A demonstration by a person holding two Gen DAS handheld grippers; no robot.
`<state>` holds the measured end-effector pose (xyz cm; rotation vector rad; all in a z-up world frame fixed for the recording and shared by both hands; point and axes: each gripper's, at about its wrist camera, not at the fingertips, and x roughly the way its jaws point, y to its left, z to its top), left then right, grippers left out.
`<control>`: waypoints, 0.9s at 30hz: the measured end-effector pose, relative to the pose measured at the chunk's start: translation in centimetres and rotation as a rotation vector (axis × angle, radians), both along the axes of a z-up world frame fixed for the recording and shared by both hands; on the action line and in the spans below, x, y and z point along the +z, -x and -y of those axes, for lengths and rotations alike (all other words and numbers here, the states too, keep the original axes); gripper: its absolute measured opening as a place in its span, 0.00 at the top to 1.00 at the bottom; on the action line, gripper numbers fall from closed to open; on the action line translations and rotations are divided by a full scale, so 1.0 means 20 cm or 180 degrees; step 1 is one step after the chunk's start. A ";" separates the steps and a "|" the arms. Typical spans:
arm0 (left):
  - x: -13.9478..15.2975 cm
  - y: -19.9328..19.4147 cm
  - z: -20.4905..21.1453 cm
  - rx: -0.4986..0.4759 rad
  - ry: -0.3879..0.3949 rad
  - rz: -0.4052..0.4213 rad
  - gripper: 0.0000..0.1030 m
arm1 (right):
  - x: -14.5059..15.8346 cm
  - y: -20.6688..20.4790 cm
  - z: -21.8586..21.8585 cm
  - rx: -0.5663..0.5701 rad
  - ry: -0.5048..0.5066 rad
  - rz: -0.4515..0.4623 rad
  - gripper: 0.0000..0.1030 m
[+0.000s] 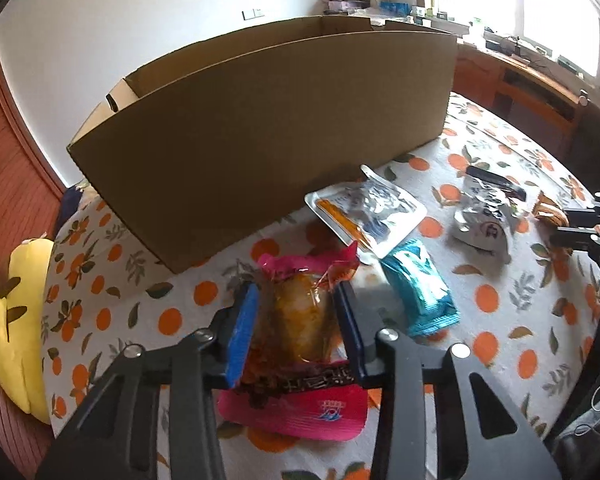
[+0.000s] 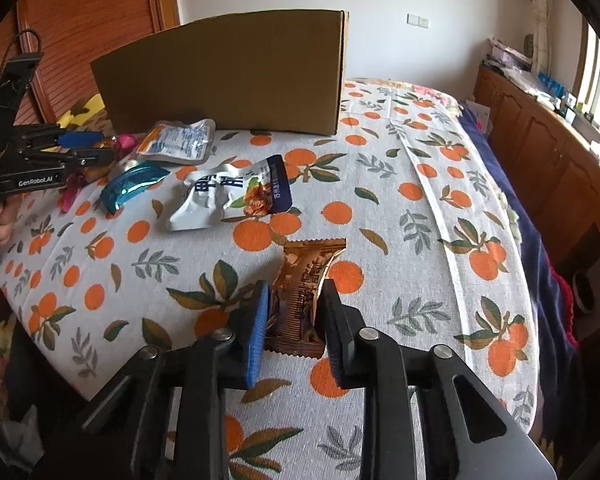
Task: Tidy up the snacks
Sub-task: 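Close the left tool on the pink packet while the right tool grasps the copper bar, then lift both held packets and carry them over the cardboard box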
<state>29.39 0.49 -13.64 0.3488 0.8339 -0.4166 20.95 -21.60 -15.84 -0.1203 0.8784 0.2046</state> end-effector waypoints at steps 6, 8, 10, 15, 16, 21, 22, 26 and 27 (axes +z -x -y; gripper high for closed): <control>0.03 0.05 -0.03 0.0009 0.0131 -0.0006 0.69 | 0.03 0.02 0.02 -0.0028 -0.0106 -0.0003 0.82; 0.05 0.08 -0.03 0.0018 0.0161 0.0018 0.69 | 0.05 0.03 0.02 -0.0033 -0.0100 0.0024 0.82; 0.07 0.09 -0.04 0.0038 0.0198 0.0039 0.69 | 0.08 0.05 0.02 -0.0037 -0.0110 0.0049 0.82; 0.16 0.14 -0.04 0.0079 0.0272 0.0119 0.69 | 0.15 0.09 0.00 -0.0021 -0.0123 0.0147 0.82; 0.18 0.15 -0.05 0.0091 0.0280 0.0143 0.69 | 0.17 0.10 0.00 -0.0016 -0.0132 0.0171 0.82; 0.27 0.21 -0.04 0.0130 0.0350 0.0269 0.70 | 0.23 0.15 -0.01 0.0015 -0.0154 0.0267 0.82; 0.28 0.22 -0.04 0.0134 0.0364 0.0298 0.70 | 0.24 0.16 -0.01 0.0017 -0.0162 0.0284 0.82; 0.32 0.26 -0.02 0.0133 0.0383 0.0354 0.71 | 0.26 0.18 -0.02 0.0029 -0.0140 0.0321 0.82; 0.32 0.26 -0.02 0.0128 0.0372 0.0359 0.71 | 0.26 0.17 -0.03 0.0040 -0.0122 0.0325 0.82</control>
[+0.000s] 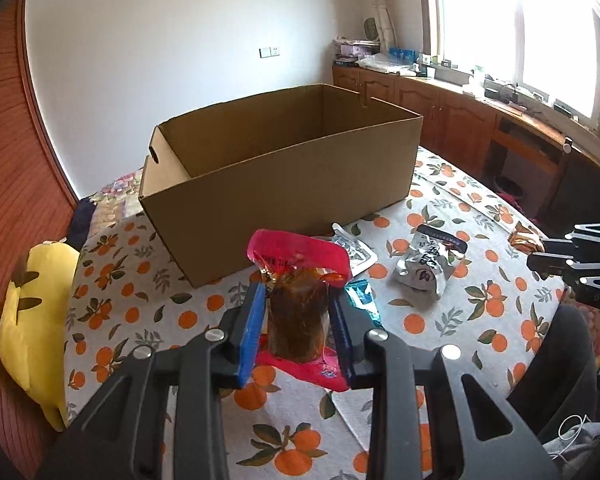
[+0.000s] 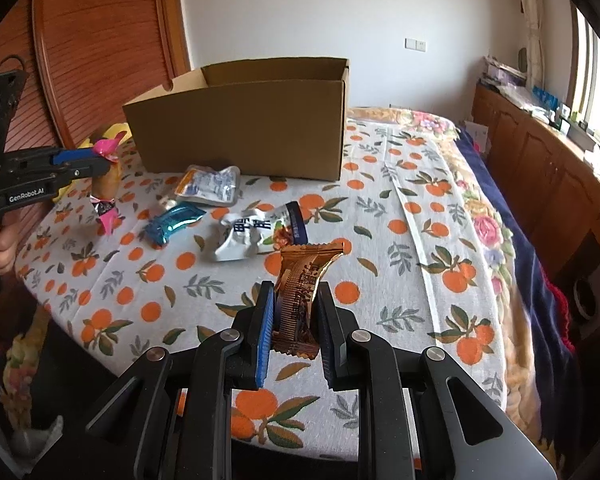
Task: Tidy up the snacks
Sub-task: 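Lift both held packets and carry them over the cardboard box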
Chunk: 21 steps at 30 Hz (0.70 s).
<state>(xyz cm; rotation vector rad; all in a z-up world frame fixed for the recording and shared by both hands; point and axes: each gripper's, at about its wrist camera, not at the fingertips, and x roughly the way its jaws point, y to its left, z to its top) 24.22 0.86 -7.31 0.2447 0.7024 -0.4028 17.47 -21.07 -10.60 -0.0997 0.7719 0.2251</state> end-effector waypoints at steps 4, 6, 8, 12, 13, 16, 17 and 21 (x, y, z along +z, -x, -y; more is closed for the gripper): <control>0.01 0.01 0.00 0.0015 0.0038 0.0012 0.71 | 0.03 0.00 0.00 0.0007 -0.0005 0.0037 0.82; 0.05 0.01 -0.01 0.0023 0.0079 0.0061 0.71 | 0.04 0.00 0.00 0.0012 -0.0008 0.0058 0.82; 0.08 0.02 -0.02 0.0044 0.0120 0.0110 0.71 | 0.06 -0.01 -0.01 0.0037 -0.0024 0.0065 0.82; 0.15 0.01 -0.04 0.0095 0.0248 0.0215 0.71 | 0.10 -0.04 -0.03 0.0087 -0.0069 0.0104 0.82; 0.17 0.00 -0.04 0.0106 0.0284 0.0240 0.71 | 0.12 -0.05 -0.04 0.0107 -0.0051 0.0129 0.82; 0.20 -0.02 -0.04 0.0119 0.0371 0.0280 0.71 | 0.16 -0.09 -0.06 0.0144 -0.0035 0.0181 0.82; 0.21 -0.03 -0.03 0.0122 0.0388 0.0286 0.71 | 0.17 -0.10 -0.06 0.0161 -0.0036 0.0198 0.82; 0.25 -0.08 -0.02 0.0136 0.0446 0.0352 0.71 | 0.22 -0.16 -0.08 0.0224 -0.0032 0.0267 0.82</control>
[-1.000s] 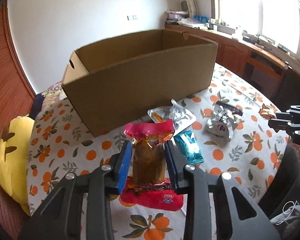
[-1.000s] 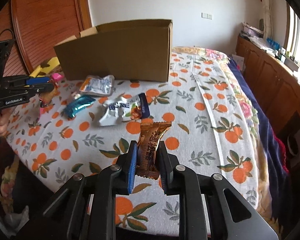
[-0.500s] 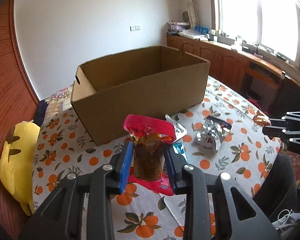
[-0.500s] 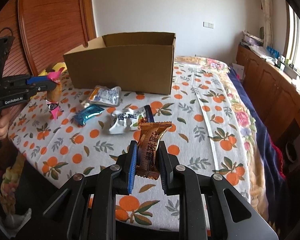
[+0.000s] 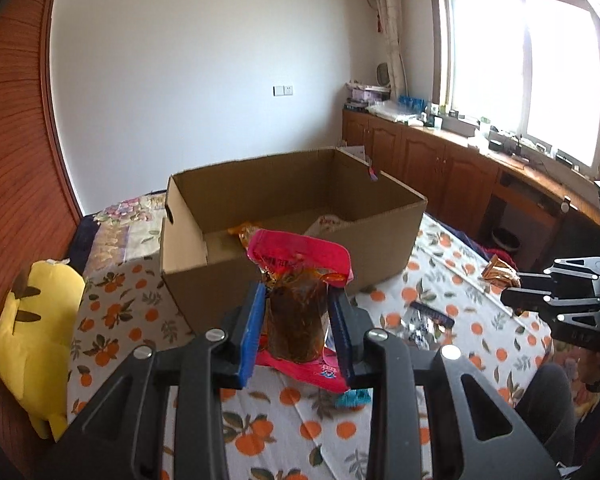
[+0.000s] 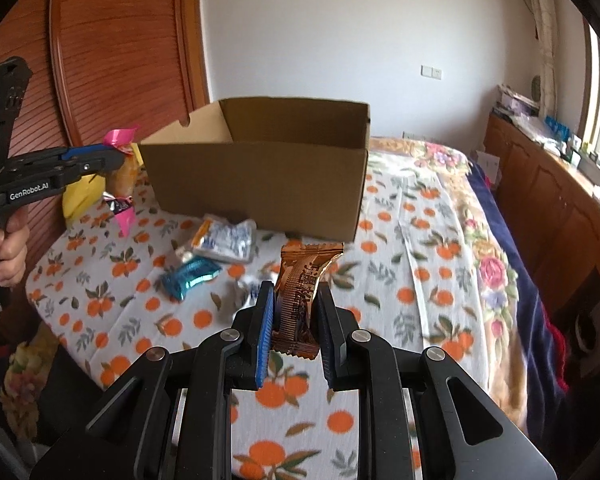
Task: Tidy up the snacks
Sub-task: 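Lift both held packets and carry them over the cardboard box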
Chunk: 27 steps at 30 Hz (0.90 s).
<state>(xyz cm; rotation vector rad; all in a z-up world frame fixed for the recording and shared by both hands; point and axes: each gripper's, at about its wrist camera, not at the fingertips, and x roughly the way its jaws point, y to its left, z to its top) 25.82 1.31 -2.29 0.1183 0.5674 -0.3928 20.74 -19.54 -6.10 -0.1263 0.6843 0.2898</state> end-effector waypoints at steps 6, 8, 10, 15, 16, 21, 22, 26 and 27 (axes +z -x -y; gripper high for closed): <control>0.06 -0.11 0.01 0.0027 0.0082 0.0046 0.71 | 0.05 -0.12 -0.05 0.0128 0.0028 0.0058 0.82; 0.08 -0.15 0.02 0.0039 0.0086 0.0075 0.71 | 0.07 -0.17 -0.07 0.0183 0.0053 0.0081 0.82; 0.10 -0.18 0.02 0.0057 0.0087 0.0104 0.71 | 0.09 -0.22 -0.10 0.0244 0.0064 0.0110 0.82; 0.12 -0.28 0.00 0.0099 0.0117 0.0139 0.71 | 0.12 -0.35 -0.15 0.0364 0.0043 0.0167 0.82; 0.12 -0.30 -0.01 0.0109 0.0120 0.0145 0.71 | 0.12 -0.38 -0.16 0.0387 0.0038 0.0178 0.82; 0.12 -0.41 -0.05 0.0153 0.0146 0.0137 0.71 | 0.15 -0.53 -0.21 0.0487 -0.0017 0.0245 0.82; 0.12 -0.43 -0.05 0.0159 0.0137 0.0137 0.71 | 0.15 -0.55 -0.21 0.0499 -0.0022 0.0257 0.82; 0.14 -0.50 -0.09 0.0192 0.0172 0.0158 0.71 | 0.17 -0.67 -0.25 0.0547 -0.0060 0.0309 0.82; 0.15 -0.52 -0.10 0.0202 0.0198 0.0163 0.71 | 0.17 -0.70 -0.26 0.0556 -0.0074 0.0319 0.82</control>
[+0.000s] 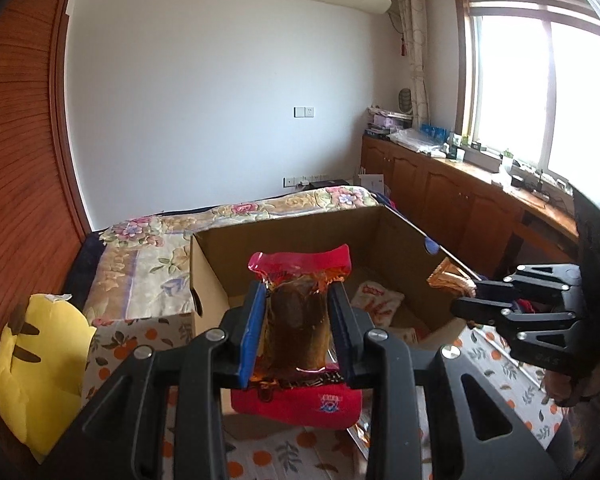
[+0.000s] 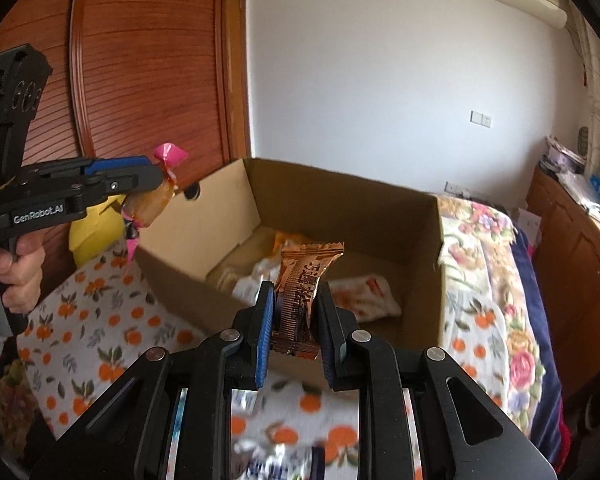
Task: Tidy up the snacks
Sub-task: 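Lift both held packets and carry them over the cardboard box, then open the left tool to drop the pink packet while the right tool releases the copper bar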
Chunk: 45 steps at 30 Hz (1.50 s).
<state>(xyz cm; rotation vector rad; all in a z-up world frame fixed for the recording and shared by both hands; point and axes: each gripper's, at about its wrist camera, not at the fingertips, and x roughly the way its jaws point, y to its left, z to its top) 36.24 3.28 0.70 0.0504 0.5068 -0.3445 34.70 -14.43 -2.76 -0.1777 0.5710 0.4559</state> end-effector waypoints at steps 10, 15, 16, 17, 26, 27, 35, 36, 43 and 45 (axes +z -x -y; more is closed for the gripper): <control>-0.08 -0.16 0.03 -0.0028 0.0028 -0.0085 0.74 | -0.10 -0.21 -0.02 0.0011 -0.0122 -0.0091 0.82; -0.16 -0.22 0.06 -0.0023 0.0036 -0.0188 0.73 | -0.17 -0.26 0.01 -0.0011 -0.0126 -0.0155 0.82; -0.17 -0.22 0.07 -0.0020 0.0024 -0.0203 0.73 | -0.17 -0.27 0.01 -0.0021 -0.0129 -0.0159 0.82; -0.18 -0.23 0.08 -0.0020 0.0009 -0.0225 0.73 | -0.18 -0.28 0.01 -0.0027 -0.0136 -0.0165 0.82; -0.27 -0.26 0.10 -0.0016 -0.0072 -0.0375 0.72 | -0.20 -0.32 0.03 -0.0043 -0.0206 -0.0212 0.80; -0.28 -0.26 0.11 -0.0016 -0.0093 -0.0391 0.72 | -0.21 -0.32 0.03 -0.0043 -0.0209 -0.0211 0.80; -0.29 -0.24 0.14 -0.0046 -0.0111 -0.0379 0.65 | -0.21 -0.32 0.02 -0.0052 -0.0208 -0.0212 0.77; -0.30 -0.24 0.14 -0.0045 -0.0115 -0.0379 0.65 | -0.21 -0.32 0.02 -0.0054 -0.0205 -0.0213 0.77; -0.28 -0.21 0.14 -0.0036 -0.0164 -0.0349 0.65 | -0.19 -0.29 0.00 -0.0045 -0.0166 -0.0192 0.74; -0.27 -0.20 0.14 -0.0040 -0.0171 -0.0341 0.65 | -0.18 -0.28 0.01 -0.0050 -0.0165 -0.0170 0.74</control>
